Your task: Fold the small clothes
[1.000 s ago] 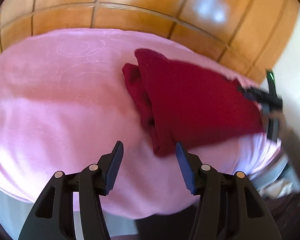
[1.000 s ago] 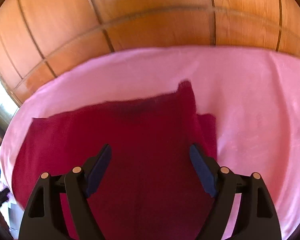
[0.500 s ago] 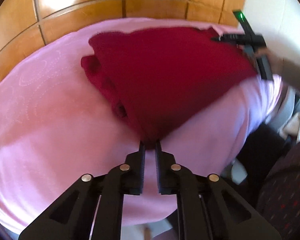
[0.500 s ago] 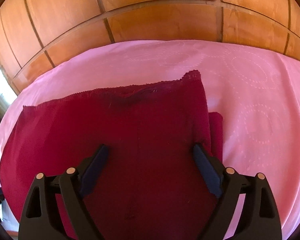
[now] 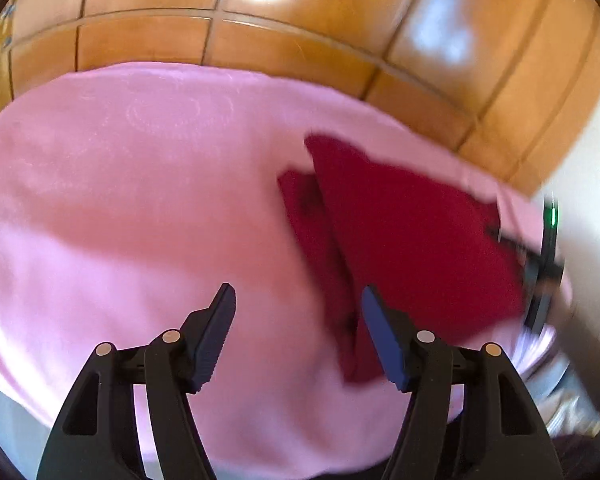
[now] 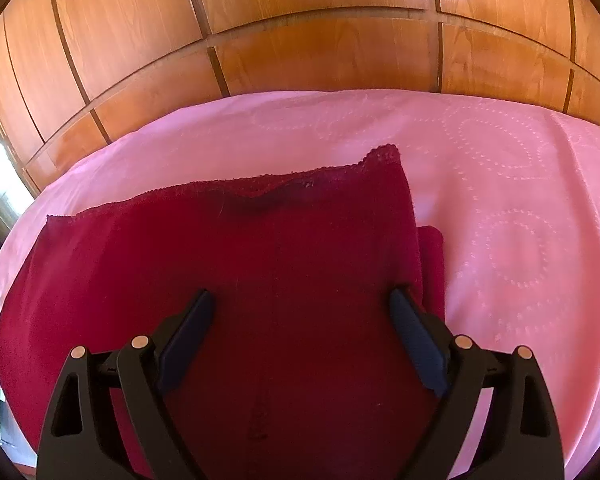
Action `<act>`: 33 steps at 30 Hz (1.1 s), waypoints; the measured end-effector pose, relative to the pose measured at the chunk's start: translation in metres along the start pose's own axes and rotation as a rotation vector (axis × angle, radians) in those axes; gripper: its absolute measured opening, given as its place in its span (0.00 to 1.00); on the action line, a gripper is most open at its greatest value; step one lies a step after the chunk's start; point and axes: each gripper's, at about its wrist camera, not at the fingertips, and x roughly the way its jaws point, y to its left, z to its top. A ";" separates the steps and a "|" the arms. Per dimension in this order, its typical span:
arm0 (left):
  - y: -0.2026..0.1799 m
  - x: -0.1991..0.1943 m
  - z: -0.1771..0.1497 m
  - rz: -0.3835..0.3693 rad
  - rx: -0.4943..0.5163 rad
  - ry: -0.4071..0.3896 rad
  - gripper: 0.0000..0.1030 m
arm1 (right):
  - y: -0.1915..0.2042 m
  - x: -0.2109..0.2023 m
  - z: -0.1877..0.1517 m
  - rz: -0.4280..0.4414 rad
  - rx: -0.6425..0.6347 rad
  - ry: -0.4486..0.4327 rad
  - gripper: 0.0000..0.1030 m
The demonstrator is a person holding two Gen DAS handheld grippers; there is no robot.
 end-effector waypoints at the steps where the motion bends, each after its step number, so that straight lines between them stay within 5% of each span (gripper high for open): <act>1: -0.002 0.004 0.011 -0.017 -0.019 -0.014 0.62 | 0.000 0.000 0.000 0.000 0.001 -0.001 0.87; 5: -0.014 0.032 0.044 -0.030 -0.013 -0.016 0.62 | 0.000 -0.002 -0.003 0.000 0.005 -0.011 0.87; 10: -0.019 0.095 0.072 -0.045 -0.094 0.098 0.54 | -0.002 -0.003 -0.004 0.012 0.014 -0.022 0.87; 11: -0.019 0.102 0.076 -0.055 -0.106 0.114 0.47 | -0.002 -0.003 -0.005 0.014 0.014 -0.025 0.87; 14: -0.021 0.116 0.080 -0.045 -0.121 0.129 0.06 | -0.004 -0.004 -0.006 0.021 0.017 -0.032 0.87; 17: -0.025 0.109 0.074 0.062 -0.117 0.041 0.06 | -0.005 -0.005 -0.007 0.031 0.022 -0.042 0.88; 23: -0.034 0.125 0.045 0.248 -0.058 0.044 0.08 | -0.006 -0.004 -0.007 0.046 0.024 -0.044 0.90; 28: -0.059 0.099 0.054 0.423 0.010 -0.052 0.33 | -0.004 -0.003 -0.005 0.037 0.018 -0.031 0.90; 33: -0.084 0.075 0.060 0.431 0.060 -0.152 0.51 | 0.000 -0.002 0.004 0.024 0.001 0.027 0.90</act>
